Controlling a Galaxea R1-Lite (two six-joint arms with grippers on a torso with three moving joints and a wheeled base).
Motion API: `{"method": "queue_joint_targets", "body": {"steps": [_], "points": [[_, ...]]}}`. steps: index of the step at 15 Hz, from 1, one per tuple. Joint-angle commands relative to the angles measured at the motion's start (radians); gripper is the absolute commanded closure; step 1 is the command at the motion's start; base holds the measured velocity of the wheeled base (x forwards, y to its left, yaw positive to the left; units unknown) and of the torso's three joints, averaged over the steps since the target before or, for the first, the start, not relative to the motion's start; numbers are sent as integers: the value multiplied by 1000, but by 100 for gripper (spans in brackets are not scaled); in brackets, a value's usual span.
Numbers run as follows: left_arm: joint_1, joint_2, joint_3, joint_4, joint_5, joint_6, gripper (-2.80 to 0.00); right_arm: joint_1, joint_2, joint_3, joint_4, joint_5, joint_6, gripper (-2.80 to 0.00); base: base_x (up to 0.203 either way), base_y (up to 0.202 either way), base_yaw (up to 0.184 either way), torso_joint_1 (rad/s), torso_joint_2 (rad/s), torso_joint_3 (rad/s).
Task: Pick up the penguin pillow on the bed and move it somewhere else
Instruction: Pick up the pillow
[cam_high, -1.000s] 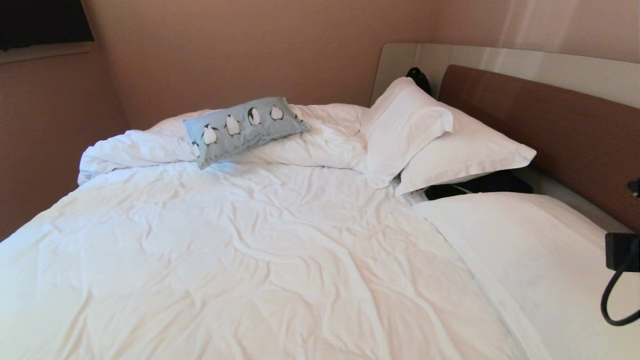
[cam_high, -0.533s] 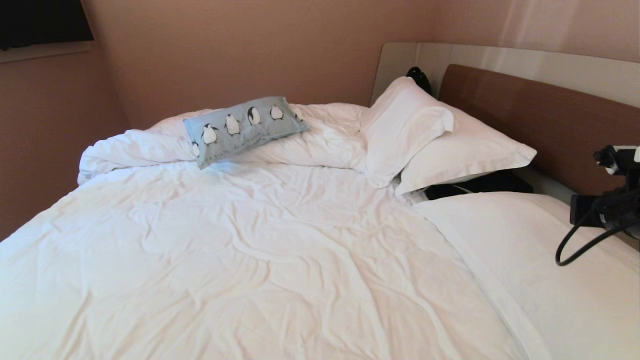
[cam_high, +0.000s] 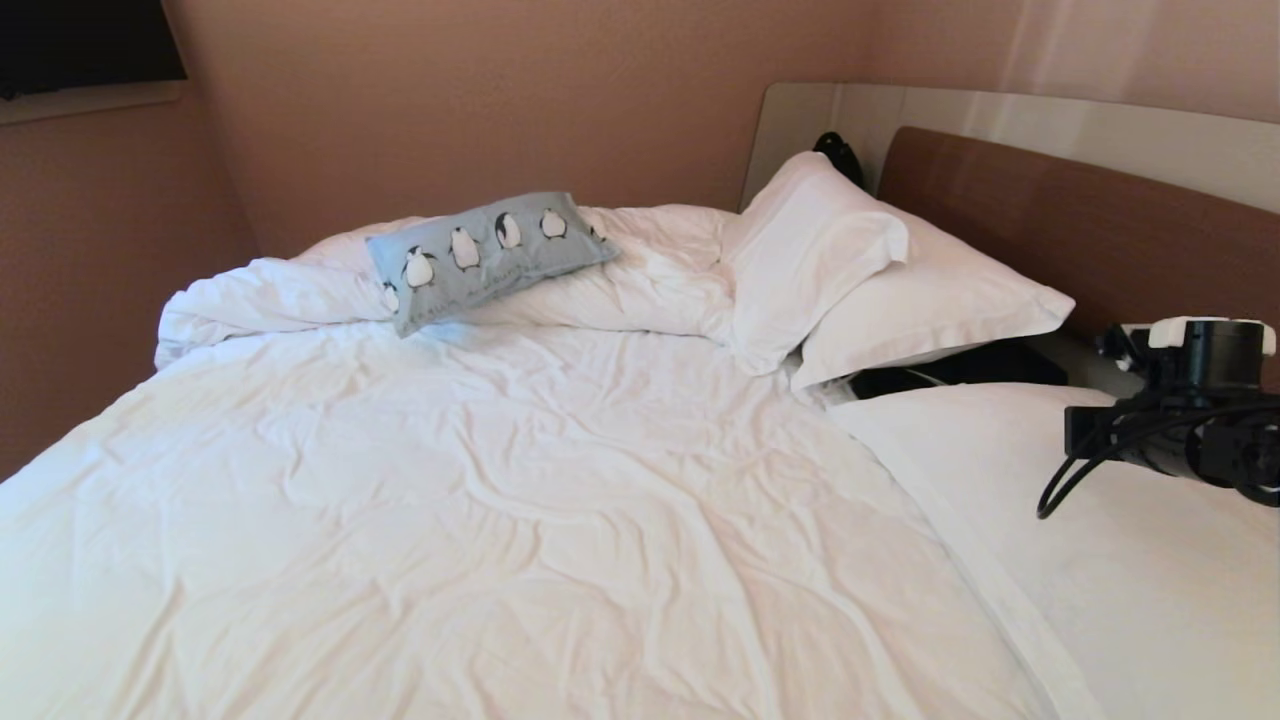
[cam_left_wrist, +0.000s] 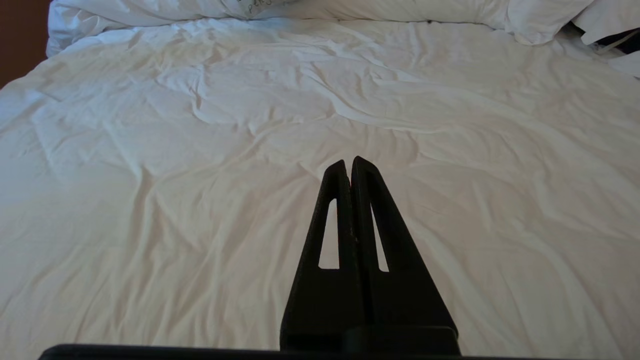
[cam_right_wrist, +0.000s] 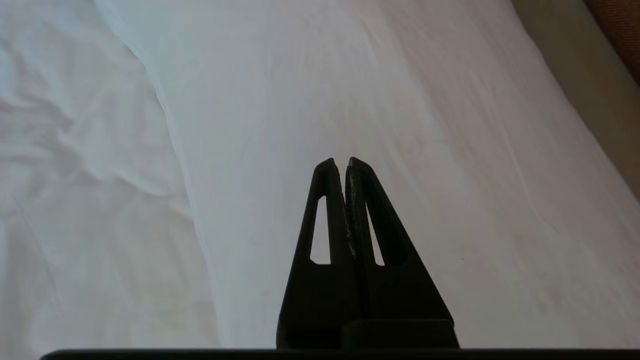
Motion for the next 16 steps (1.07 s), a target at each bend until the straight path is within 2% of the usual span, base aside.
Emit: {"method": "queue_joint_targets", "body": {"steps": [1, 9, 10, 11, 16], "points": [[0, 0, 2, -1, 0, 0, 0, -3, 55, -20, -2, -1, -1, 0, 0, 0, 0, 0, 0, 0], [0, 0, 0, 1, 0, 0, 0, -19, 89, -46, -1, -2, -1, 0, 0, 0, 0, 0, 0, 0], [0, 0, 0, 0, 0, 0, 0, -22, 98, -46, -4, -2, 0, -86, 0, 0, 0, 0, 0, 0], [0, 0, 1, 0, 1, 0, 0, -23, 104, -51, -5, -1, 1, -280, 0, 0, 0, 0, 0, 0], [0, 0, 0, 0, 0, 0, 0, -24, 115, -63, -5, -3, 2, -280, 0, 0, 0, 0, 0, 0]]}}
